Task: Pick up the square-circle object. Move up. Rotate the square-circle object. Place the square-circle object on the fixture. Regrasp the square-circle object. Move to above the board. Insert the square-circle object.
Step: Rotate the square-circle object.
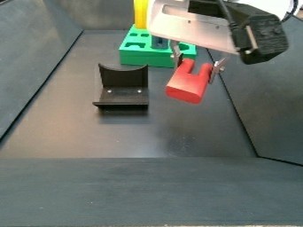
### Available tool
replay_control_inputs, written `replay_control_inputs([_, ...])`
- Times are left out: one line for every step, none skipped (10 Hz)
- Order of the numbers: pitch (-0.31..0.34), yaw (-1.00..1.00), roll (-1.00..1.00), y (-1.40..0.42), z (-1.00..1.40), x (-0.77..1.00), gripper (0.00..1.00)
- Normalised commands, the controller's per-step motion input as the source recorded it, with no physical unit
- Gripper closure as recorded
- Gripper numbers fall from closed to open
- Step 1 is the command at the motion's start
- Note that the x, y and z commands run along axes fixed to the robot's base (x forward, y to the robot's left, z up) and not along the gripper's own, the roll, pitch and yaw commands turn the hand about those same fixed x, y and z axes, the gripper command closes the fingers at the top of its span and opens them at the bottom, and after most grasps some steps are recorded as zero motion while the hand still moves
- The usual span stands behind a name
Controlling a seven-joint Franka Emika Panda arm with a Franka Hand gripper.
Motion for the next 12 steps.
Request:
replay_control_inputs([-0.004, -1.0, 0.0, 0.02, -0.03, 0.02, 1.0])
replay_control_inputs([-0.004, -1.0, 0.0, 0.02, -0.03, 0.02, 1.0])
replay_control_inputs([-0.004, -1.0, 0.0, 0.02, -0.03, 0.02, 1.0])
replay_control_inputs([-0.004, -1.0, 0.0, 0.02, -0.03, 0.02, 1.0])
replay_control_inputs([-0.004, -1.0, 0.0, 0.02, -0.03, 0.02, 1.0])
replay_control_inputs([-0.004, -1.0, 0.0, 0.02, -0.03, 0.02, 1.0])
replay_control_inputs([-0.004, -1.0, 0.0, 0.02, -0.03, 0.02, 1.0])
replay_control_inputs([-0.004, -1.0, -0.01, 0.02, -0.03, 0.02, 1.0])
replay_control_inputs([-0.005, -1.0, -0.01, 0.02, -0.03, 0.02, 1.0])
replay_control_inputs([-0.005, -1.0, -0.01, 0.02, -0.03, 0.02, 1.0])
replay_control_inputs([-0.005, -1.0, -0.01, 0.02, -0.03, 0.02, 1.0])
replay_control_inputs([-0.005, -1.0, -0.01, 0.02, -0.03, 0.02, 1.0])
